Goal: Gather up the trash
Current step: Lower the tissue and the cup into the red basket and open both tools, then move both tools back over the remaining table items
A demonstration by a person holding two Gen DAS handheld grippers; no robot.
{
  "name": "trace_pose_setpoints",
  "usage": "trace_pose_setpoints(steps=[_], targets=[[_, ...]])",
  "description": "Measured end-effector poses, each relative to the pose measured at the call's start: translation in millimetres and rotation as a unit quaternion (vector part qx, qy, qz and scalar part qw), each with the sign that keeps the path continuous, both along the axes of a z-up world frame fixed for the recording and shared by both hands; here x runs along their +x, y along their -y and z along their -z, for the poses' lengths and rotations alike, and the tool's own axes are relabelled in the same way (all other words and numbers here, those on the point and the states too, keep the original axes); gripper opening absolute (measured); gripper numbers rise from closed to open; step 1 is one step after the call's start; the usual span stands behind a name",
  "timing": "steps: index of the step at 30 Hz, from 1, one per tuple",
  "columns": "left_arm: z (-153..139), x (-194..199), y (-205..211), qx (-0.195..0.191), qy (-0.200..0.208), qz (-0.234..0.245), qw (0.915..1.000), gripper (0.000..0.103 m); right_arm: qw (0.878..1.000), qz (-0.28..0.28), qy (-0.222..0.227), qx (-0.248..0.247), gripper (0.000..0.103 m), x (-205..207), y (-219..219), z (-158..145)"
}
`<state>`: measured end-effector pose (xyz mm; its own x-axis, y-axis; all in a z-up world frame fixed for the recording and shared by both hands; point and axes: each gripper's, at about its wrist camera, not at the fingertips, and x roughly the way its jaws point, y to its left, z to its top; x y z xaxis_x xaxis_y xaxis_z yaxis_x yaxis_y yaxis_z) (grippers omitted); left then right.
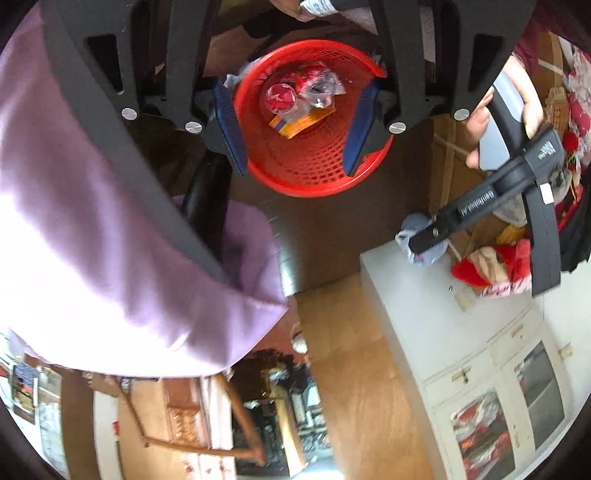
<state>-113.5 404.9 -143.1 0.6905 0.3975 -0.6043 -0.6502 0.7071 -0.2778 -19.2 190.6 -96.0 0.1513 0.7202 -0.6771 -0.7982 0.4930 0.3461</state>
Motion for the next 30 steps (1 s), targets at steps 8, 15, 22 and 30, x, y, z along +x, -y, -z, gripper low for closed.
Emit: trace_pose_setpoints(steps=[8,15,22,30], targets=[[-29.1,11.3,53.0,0.015,0.021,0.075,0.9968,0.094,0.994,0.086,0.047,0.041,0.059,6.2,85.8,-44.7],[-64.8,24.7,121.6,0.048,0.033,0.153,0.9865,0.096,0.977,0.177,0.081,0.081,0.065,16.8,186.5,-69.1],[-84.5,64.4,193.0,0.052,0.029,0.254,0.9655,0.096,0.947,0.29,0.101,0.09,0.075,28.1,300.1,-68.1],[-102.4,153.7,286.1,0.055,0.019,0.373,0.9259,0.096,0.909,0.401,0.09,0.066,0.079,53.1,407.0,-35.2]])
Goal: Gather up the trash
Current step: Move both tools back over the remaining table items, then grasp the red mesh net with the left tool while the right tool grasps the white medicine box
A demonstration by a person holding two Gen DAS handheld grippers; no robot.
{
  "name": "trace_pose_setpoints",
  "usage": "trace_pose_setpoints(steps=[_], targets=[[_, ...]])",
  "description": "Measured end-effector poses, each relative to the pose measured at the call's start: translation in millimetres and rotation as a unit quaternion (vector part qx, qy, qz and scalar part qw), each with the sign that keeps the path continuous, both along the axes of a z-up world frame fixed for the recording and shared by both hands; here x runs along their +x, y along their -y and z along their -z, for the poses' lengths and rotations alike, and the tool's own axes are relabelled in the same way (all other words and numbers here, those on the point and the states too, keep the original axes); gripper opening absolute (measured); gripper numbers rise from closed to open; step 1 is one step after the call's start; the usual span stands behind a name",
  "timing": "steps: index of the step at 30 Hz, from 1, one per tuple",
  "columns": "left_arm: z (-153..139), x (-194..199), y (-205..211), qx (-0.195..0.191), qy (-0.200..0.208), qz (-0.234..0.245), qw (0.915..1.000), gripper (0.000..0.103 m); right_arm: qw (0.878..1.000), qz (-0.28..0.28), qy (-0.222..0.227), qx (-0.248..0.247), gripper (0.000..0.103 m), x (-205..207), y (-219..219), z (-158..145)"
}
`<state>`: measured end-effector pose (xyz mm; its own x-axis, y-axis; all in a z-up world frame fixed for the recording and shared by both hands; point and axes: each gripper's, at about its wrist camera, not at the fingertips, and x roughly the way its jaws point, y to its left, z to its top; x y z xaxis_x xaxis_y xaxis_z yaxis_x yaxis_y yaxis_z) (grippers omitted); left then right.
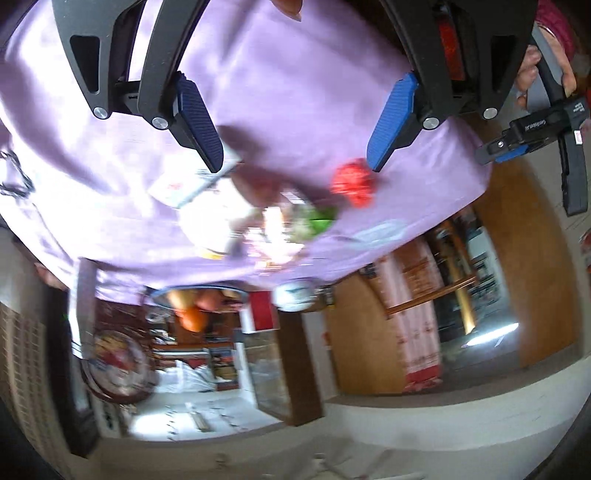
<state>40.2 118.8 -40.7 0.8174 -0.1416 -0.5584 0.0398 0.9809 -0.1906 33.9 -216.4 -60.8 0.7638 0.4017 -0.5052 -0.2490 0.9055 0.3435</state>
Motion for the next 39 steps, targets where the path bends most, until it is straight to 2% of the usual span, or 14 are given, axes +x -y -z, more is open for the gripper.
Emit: trace_pose_setpoints(steps=[3,9,12,15,17,20,21,23,24,25,28,32,37,39], targets=[[-2.9,47.9,42.2,0.003,-0.018,0.045,0.9988,0.096,1.0,0.023,-0.011,0.006,0.079,8.7,18.2,10.4],[15.8,125.3,98.5,-0.003,-0.081,0.075,0.9939,0.096,0.998,0.048,-0.027,0.006,0.081,25.7,47.7,26.8],[29.8,147.7,110.4,0.001,-0.122,0.077,0.9895,0.096,0.997,0.057,-0.041,0.002,0.083,31.1,57.0,31.0],[35.4,160.1,104.8,-0.018,-0.154,0.066,0.9857,0.096,0.997,0.051,-0.066,-0.006,0.085,43.6,57.1,35.9],[37.4,165.5,113.8,0.016,-0.162,0.071,0.9842,0.094,0.994,0.041,-0.097,-0.019,0.085,60.1,51.6,43.1],[35.7,163.6,117.0,0.04,-0.145,0.076,0.9857,0.044,0.988,0.019,-0.15,-0.041,0.085,89.0,36.6,57.7],[35.8,160.7,114.9,0.033,-0.138,0.081,0.9866,0.042,0.985,0.008,-0.164,-0.046,0.084,97.9,30.3,61.4],[34.5,153.3,109.1,0.024,-0.121,0.078,0.9893,0.041,0.982,-0.001,-0.181,-0.055,0.075,111.6,21.7,66.1],[32.8,146.6,104.5,0.026,-0.108,0.074,0.991,0.041,0.981,-0.001,-0.188,-0.055,0.056,116.2,20.2,68.4],[29.7,141.4,101.5,0.024,-0.099,0.074,0.992,0.041,0.982,-0.004,-0.187,-0.038,0.044,118.3,21.6,68.8],[16.7,120.6,83.7,0.019,-0.072,0.072,0.9946,0.041,0.986,0.008,-0.166,-0.025,0.028,109.9,28.5,57.2],[0.4,104.1,65.1,0.023,-0.047,0.062,0.9967,0.041,0.987,0.013,-0.152,-0.045,0.026,97.5,31.8,47.4],[-7.0,83.0,42.1,-0.004,-0.039,0.048,0.9981,0.041,0.99,0.014,-0.142,-0.003,0.025,87.5,30.5,43.3],[-8.8,69.7,31.4,-0.005,-0.033,0.038,0.9987,0.041,0.992,0.009,-0.127,-0.004,0.025,80.2,25.2,36.3]])
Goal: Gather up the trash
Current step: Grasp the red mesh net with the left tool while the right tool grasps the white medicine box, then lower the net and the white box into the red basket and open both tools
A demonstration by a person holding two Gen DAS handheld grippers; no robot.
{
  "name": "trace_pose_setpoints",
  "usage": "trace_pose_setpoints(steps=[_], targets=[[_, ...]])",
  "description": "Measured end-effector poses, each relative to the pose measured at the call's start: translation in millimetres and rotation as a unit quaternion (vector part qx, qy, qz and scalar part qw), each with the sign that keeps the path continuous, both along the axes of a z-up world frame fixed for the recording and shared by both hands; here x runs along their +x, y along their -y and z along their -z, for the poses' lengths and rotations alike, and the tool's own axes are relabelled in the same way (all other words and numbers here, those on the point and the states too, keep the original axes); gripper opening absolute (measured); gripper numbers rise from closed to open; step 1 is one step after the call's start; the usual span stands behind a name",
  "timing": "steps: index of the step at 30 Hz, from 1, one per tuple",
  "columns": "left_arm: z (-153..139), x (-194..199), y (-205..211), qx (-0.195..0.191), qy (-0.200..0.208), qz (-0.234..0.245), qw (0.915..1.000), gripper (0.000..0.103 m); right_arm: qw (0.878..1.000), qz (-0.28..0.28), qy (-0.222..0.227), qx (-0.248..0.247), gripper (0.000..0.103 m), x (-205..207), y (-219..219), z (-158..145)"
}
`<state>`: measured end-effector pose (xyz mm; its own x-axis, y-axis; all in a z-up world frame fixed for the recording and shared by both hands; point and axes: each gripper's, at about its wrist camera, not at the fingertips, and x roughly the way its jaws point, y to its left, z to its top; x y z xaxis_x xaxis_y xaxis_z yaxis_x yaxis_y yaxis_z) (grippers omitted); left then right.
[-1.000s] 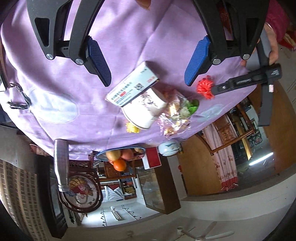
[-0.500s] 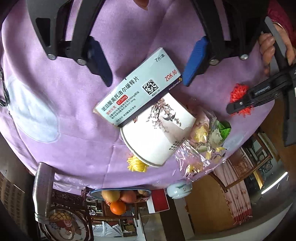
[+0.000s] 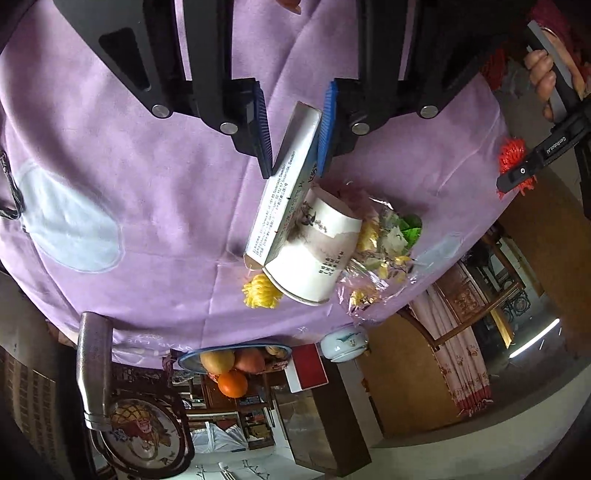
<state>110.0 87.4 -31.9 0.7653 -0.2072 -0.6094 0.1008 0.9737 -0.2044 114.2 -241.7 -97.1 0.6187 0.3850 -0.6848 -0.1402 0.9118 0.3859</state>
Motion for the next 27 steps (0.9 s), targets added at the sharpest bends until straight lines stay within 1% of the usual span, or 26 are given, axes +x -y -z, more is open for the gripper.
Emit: trace_pose_setpoints(steps=[3,8,12,14,17,19,21,23,27], targets=[[-3.2,-19.8,-16.3,-0.002,0.008,-0.014,0.9999,0.041,1.0,-0.011,0.023,-0.004,0.024,-11.5,-9.4,-13.8],[-4.1,-59.5,-59.9,-0.008,0.019,-0.058,0.9981,0.041,0.998,-0.017,0.055,0.006,0.024,-30.0,-18.5,-32.6],[6.1,-99.1,-99.5,-0.001,0.017,-0.103,0.9945,0.041,0.995,-0.062,0.076,0.024,0.024,-51.5,-45.4,-51.0],[15.5,-116.0,-121.2,-0.005,0.006,-0.128,0.9917,0.041,0.991,-0.095,0.084,0.032,0.024,-61.6,-70.2,-60.1],[36.1,-143.5,-158.5,-0.02,-0.018,-0.173,0.9845,0.041,0.983,-0.156,0.084,0.048,0.024,-73.6,-116.0,-68.3],[51.7,-160.2,-182.0,-0.037,-0.033,-0.2,0.9786,0.041,0.975,-0.202,0.078,0.058,0.024,-81.4,-154.0,-70.5],[66.7,-172.3,-201.0,-0.045,-0.046,-0.222,0.973,0.041,0.967,-0.235,0.071,0.065,0.024,-90.4,-186.6,-71.1],[77.3,-179.0,-212.0,-0.047,-0.054,-0.234,0.9695,0.041,0.958,-0.271,0.06,0.068,0.024,-97.5,-223.3,-69.5],[94.8,-184.6,-232.1,-0.064,-0.068,-0.245,0.965,0.042,0.945,-0.318,0.037,0.072,0.024,-107.8,-280.4,-63.4]])
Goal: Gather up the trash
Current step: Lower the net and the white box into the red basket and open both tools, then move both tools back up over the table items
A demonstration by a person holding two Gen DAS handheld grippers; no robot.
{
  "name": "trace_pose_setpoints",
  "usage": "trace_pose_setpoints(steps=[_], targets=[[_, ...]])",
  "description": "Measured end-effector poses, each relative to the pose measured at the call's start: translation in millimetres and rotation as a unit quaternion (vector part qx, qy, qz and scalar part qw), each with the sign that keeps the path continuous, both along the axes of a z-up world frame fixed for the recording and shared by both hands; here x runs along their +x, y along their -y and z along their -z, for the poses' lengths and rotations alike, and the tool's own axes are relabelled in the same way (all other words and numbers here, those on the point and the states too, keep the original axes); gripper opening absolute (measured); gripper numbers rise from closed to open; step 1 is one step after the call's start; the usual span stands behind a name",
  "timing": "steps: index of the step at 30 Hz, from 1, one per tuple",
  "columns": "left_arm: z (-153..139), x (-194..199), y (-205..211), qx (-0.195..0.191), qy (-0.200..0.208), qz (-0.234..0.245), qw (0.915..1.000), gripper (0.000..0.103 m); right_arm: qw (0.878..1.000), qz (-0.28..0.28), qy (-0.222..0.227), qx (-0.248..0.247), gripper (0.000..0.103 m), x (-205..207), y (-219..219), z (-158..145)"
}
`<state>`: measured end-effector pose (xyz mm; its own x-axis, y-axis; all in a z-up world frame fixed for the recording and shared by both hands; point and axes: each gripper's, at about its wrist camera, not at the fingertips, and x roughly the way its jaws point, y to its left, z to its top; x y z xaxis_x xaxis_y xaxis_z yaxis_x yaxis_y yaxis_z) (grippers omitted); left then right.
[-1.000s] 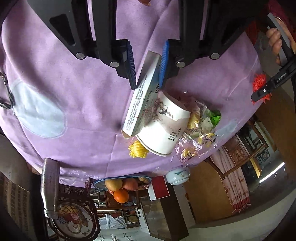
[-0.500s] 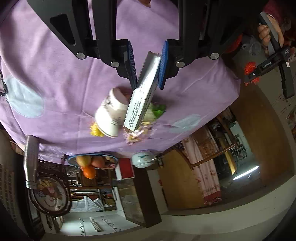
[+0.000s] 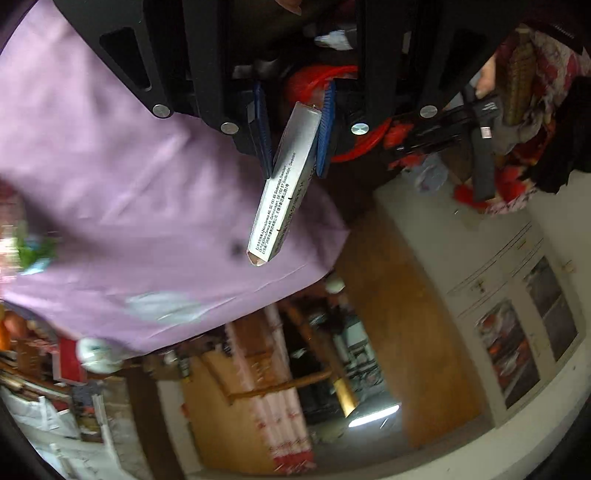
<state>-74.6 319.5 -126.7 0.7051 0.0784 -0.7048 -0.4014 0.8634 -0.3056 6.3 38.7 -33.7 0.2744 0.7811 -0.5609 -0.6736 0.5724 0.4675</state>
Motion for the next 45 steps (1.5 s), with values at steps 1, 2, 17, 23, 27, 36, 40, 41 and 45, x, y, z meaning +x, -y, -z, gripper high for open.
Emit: trace_pose_setpoints(steps=[1,2,17,23,27,36,40,41,45], targets=[[3.9,-2.2,-5.1,-0.003,-0.003,-0.002,1.0,0.043,1.0,-0.009,-0.005,-0.002,0.024,-2.2,-11.2,2.9],[7.7,-3.7,-8.7,-0.004,-0.006,-0.005,1.0,0.044,1.0,-0.021,-0.011,-0.006,0.024,-5.4,-25.7,6.7],[16.9,-15.6,-41.8,0.017,-0.025,-0.075,0.9967,0.088,0.99,-0.11,-0.069,-0.057,0.031,-27.1,-139.9,56.5],[4.9,-8.3,-19.5,0.022,-0.015,-0.042,0.9988,0.088,0.996,-0.069,-0.042,-0.041,0.033,-15.1,-96.0,38.7],[-14.5,1.1,6.2,0.024,0.001,-0.005,0.9997,0.088,0.999,-0.023,-0.015,-0.024,0.036,-4.1,-46.0,20.2],[-71.3,52.7,96.9,0.042,0.035,0.114,0.992,0.091,0.992,0.125,0.023,-0.006,0.044,22.3,114.5,-9.4],[-98.9,102.8,157.8,0.049,0.049,0.194,0.9785,0.095,0.978,0.207,0.025,-0.009,0.053,38.4,195.7,-8.0],[-104.0,116.1,173.8,0.051,0.05,0.213,0.9743,0.096,0.973,0.229,0.021,-0.011,0.054,44.9,215.4,-3.5],[-117.6,173.9,237.9,0.062,0.055,0.278,0.957,0.096,0.955,0.295,0.003,-0.017,0.062,73.7,271.2,10.4]])
